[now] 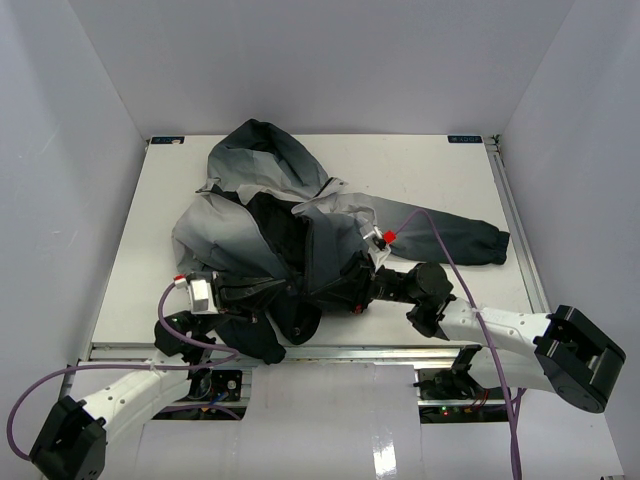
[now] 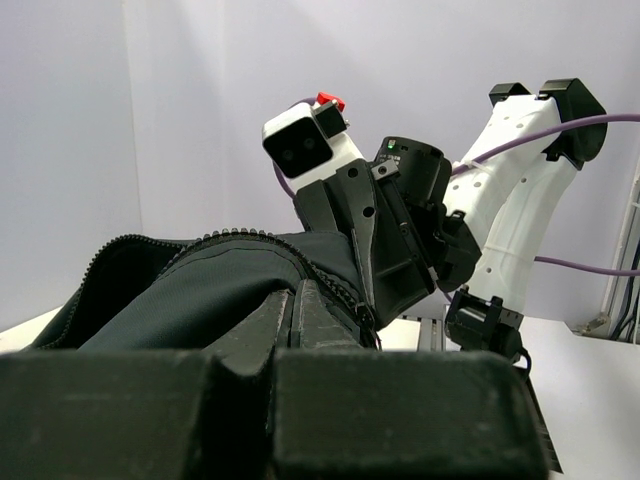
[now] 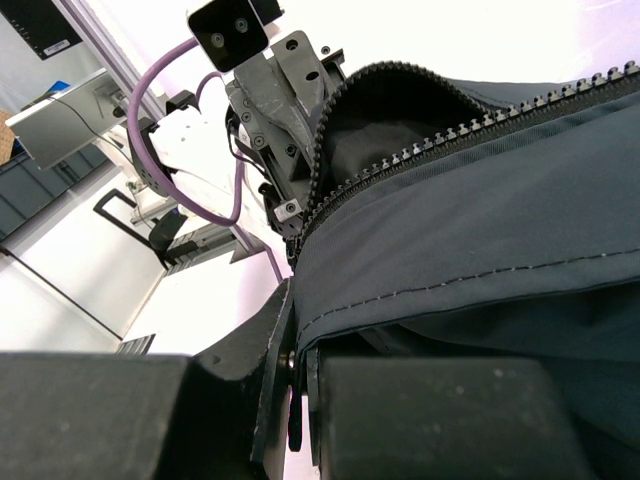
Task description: Zip up the jacket
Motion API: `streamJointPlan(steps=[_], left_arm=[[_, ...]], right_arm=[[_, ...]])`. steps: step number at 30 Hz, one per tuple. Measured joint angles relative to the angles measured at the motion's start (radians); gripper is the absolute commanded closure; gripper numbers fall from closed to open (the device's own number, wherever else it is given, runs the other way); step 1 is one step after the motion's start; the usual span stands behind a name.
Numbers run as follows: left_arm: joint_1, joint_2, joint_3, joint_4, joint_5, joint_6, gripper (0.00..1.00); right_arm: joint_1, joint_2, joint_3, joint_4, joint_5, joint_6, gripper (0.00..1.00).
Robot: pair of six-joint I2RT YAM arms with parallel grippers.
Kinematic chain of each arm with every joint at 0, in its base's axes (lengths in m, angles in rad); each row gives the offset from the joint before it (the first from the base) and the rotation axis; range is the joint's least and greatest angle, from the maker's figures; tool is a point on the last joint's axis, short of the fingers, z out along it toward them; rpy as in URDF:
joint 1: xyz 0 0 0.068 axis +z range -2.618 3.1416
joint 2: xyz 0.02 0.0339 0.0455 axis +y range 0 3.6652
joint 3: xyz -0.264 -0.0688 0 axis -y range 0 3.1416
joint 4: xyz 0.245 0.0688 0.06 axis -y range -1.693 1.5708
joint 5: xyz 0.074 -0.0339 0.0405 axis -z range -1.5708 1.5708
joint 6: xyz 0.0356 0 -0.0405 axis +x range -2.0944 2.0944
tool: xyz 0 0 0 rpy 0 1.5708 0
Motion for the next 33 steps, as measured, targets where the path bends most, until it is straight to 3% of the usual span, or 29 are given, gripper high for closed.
streamJointPlan(steps=[33], left_arm=[[0.000, 0.029, 0.000, -0.029, 0.045, 0.038, 1.00]], right_arm=[[0.006, -0.056, 0.006, -0.117, 0.056, -0.044, 0.92]])
